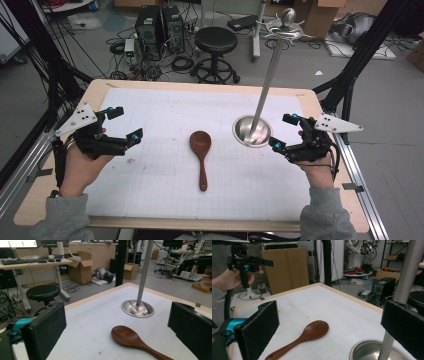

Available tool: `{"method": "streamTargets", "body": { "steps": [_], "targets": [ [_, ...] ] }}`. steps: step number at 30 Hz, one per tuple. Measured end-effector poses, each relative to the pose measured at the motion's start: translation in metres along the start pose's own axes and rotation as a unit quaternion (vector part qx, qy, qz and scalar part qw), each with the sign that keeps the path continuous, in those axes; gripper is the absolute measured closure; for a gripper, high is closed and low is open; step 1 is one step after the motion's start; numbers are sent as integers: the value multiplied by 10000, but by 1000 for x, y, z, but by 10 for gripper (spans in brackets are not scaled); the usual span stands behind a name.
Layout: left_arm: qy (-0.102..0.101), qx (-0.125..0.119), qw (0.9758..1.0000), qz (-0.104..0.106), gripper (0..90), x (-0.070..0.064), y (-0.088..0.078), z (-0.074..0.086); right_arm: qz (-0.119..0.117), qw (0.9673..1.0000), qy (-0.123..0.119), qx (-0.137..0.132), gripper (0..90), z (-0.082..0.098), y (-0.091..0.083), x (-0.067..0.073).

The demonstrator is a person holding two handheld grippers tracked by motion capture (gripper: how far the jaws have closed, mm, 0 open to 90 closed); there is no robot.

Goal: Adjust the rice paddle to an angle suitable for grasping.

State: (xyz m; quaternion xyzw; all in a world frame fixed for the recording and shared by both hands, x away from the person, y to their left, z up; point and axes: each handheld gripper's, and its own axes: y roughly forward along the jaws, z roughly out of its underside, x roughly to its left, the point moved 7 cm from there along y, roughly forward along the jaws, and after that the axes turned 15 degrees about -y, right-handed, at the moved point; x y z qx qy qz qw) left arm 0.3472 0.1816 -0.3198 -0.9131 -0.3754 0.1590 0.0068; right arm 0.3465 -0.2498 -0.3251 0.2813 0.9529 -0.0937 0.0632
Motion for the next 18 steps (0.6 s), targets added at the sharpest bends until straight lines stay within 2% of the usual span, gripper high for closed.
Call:
{"method": "streamTargets", "body": {
  "steps": [18],
  "targets": [
    [-15,56,10000,-27,23,1,0,4,-167,9998,-41,76,8,1,12,7]
  ]
}}
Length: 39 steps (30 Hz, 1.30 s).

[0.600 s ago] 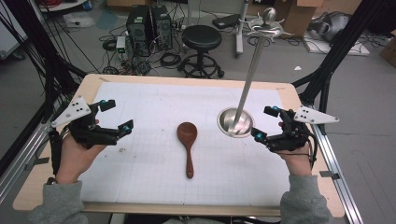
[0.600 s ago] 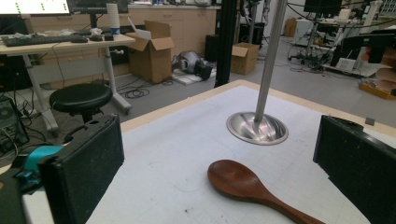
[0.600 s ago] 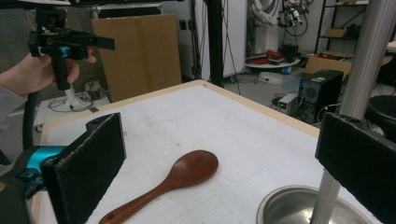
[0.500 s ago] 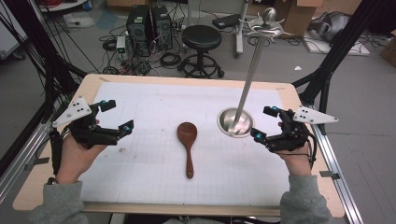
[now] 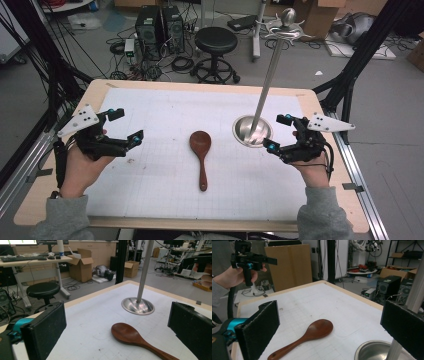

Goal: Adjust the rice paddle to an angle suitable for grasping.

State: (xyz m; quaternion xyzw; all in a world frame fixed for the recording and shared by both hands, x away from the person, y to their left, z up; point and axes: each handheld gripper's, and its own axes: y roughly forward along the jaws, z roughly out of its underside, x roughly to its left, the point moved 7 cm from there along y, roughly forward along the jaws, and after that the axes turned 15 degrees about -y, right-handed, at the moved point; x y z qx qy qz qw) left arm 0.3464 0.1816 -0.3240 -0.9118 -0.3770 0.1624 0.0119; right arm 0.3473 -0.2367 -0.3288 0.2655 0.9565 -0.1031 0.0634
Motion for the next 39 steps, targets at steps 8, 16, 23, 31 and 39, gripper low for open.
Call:
{"method": "streamTargets", "body": {
  "steps": [8,16,23,31,39],
  "targets": [
    [-17,-8,10000,-35,23,0,-2,1,151,9997,-82,154,104,2,6,0],
    [-21,12,10000,-39,23,1,-2,2,47,9997,-4,222,414,7,11,5],
    [-74,-10,10000,46,23,-2,-1,1,-143,9994,-202,245,726,9,16,14],
    [-65,38,10000,42,23,-2,1,3,-170,9991,-274,288,891,10,16,15],
    [-113,46,9999,94,23,-3,2,4,-326,9976,-520,313,892,9,29,25]
  ]
}}
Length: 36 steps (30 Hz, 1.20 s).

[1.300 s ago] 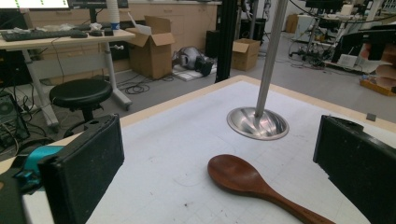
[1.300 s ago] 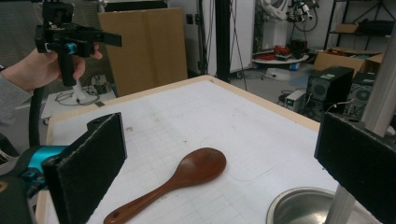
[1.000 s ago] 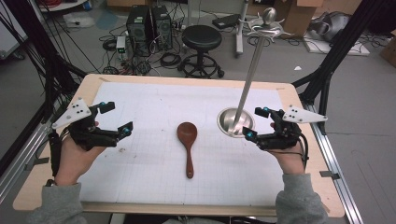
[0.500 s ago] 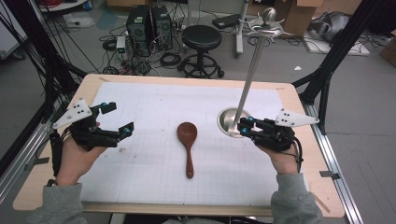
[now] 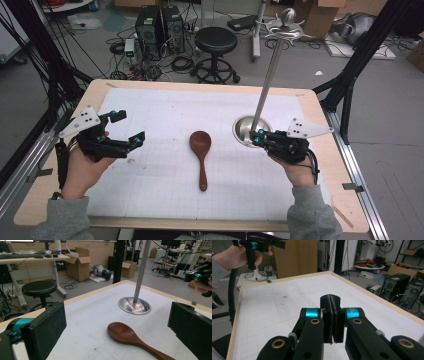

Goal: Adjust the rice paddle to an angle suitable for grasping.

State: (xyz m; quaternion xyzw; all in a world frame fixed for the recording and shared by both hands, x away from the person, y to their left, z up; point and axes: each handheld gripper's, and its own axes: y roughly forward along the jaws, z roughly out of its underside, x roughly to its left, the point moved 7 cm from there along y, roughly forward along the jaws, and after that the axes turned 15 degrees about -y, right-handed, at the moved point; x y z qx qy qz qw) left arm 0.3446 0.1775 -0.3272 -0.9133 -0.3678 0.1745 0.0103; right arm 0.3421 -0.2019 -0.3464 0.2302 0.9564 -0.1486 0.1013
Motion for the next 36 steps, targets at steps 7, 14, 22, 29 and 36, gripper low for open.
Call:
{"method": "streamTargets", "body": {
  "steps": [7,14,22,29,36],
  "targets": [
    [-1,-3,10000,-58,23,1,-2,0,-169,9998,-37,-31,892,-5,22,6],
    [-5,22,9999,-100,23,3,-4,2,-416,9991,-41,112,893,-7,55,9],
    [4,22,9999,-159,23,4,-9,3,-641,9976,42,266,894,1,91,8],
    [-20,21,9998,-203,23,6,-13,5,-815,9957,90,422,894,4,120,10],
    [-26,9,9997,-246,23,7,-19,6,-1079,9922,16,624,895,6,149,19]
  ]
}}
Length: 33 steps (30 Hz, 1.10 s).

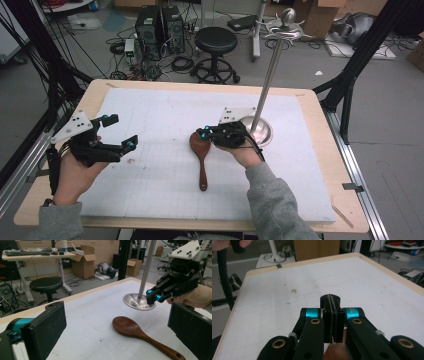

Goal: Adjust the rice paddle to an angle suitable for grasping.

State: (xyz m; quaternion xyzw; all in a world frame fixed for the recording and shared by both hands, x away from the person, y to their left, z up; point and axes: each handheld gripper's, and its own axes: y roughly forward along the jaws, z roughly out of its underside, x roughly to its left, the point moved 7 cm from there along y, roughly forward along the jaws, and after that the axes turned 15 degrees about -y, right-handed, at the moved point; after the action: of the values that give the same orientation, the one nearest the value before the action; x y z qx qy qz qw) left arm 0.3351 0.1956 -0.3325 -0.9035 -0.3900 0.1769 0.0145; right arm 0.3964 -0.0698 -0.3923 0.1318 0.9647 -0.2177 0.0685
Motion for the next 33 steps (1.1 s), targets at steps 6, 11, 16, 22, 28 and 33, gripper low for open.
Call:
{"method": "streamTargets", "body": {
  "steps": [6,11,16,22,28,33],
  "targets": [
    [-17,-9,10000,-32,23,1,-5,1,-125,9998,-75,154,894,0,23,-1],
    [-16,8,10000,-66,23,2,-8,3,-184,9995,-69,240,895,3,37,-5],
    [-52,9,9999,-105,23,4,-11,5,-211,9991,-33,377,895,8,52,-9],
    [-62,13,9999,-142,23,6,-14,6,-245,9974,-52,679,895,18,73,-12],
    [-70,20,9998,-170,23,7,-16,8,-241,9951,-146,951,895,27,90,-12],
    [-78,17,9998,-185,23,7,-18,9,-217,9941,-15,1061,897,35,97,-18]
  ]
}}
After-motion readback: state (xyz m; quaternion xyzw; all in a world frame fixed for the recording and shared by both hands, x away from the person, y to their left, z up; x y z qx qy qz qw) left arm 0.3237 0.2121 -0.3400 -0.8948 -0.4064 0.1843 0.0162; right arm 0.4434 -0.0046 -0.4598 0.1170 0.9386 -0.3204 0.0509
